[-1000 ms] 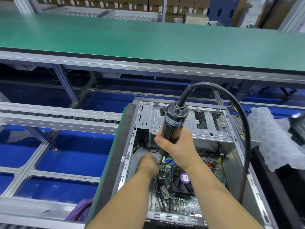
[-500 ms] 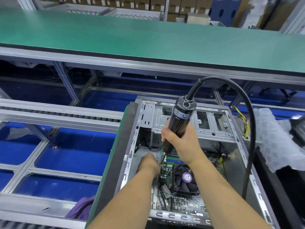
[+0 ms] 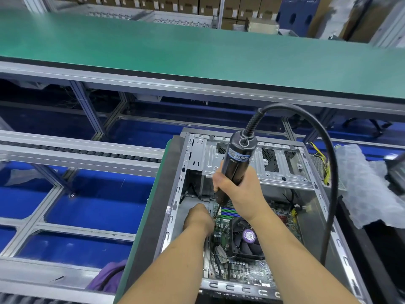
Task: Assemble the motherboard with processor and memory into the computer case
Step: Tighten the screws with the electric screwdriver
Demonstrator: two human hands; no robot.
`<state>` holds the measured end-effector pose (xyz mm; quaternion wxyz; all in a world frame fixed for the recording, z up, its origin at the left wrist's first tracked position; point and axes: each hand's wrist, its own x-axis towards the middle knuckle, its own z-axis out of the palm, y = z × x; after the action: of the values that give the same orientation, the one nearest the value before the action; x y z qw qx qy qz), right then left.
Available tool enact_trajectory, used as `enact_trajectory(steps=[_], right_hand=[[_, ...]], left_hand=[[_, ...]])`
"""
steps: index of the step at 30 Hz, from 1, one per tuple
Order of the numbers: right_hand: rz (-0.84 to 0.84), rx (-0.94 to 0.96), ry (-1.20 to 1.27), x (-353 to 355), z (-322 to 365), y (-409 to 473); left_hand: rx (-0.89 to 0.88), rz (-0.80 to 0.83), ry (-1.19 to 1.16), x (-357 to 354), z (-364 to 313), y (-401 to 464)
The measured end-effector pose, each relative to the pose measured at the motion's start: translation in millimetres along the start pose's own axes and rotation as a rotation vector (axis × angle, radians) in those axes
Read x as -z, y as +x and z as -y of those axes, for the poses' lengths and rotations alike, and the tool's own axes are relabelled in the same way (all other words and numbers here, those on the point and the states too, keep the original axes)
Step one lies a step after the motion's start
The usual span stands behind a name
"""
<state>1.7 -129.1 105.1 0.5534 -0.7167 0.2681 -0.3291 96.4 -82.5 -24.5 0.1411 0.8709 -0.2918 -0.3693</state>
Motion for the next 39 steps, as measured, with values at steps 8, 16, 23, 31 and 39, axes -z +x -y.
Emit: enact_trajectory(steps=[8, 16, 23, 31, 39], right_hand=[[-0.008, -0.008, 0.023, 2.9, -2.4, 2.1], [-0.037, 0.002, 0.095, 6.0, -6.5, -0.7], [-0.140, 0.095, 0.138, 11.2, 0.7, -3.0], [-0.354, 0.109, 0.319, 48.3, 7.0, -8.7], [-0.550, 0.110, 0.432, 101.7, 9.5, -30.5]], left_hand=[[0.009, 0.003, -0.008, -0.5, -0.8, 1.8], [-0.003, -0.012, -0.025, -1.4, -1.3, 1.4], [-0.128, -0.078, -0.178, 0.5, -3.6, -0.5], [-0.444, -0.159, -0.239, 4.2, -19.9, -13.4], [-0.790, -0.634, -0.193, 43.1, -53.3, -35.0]])
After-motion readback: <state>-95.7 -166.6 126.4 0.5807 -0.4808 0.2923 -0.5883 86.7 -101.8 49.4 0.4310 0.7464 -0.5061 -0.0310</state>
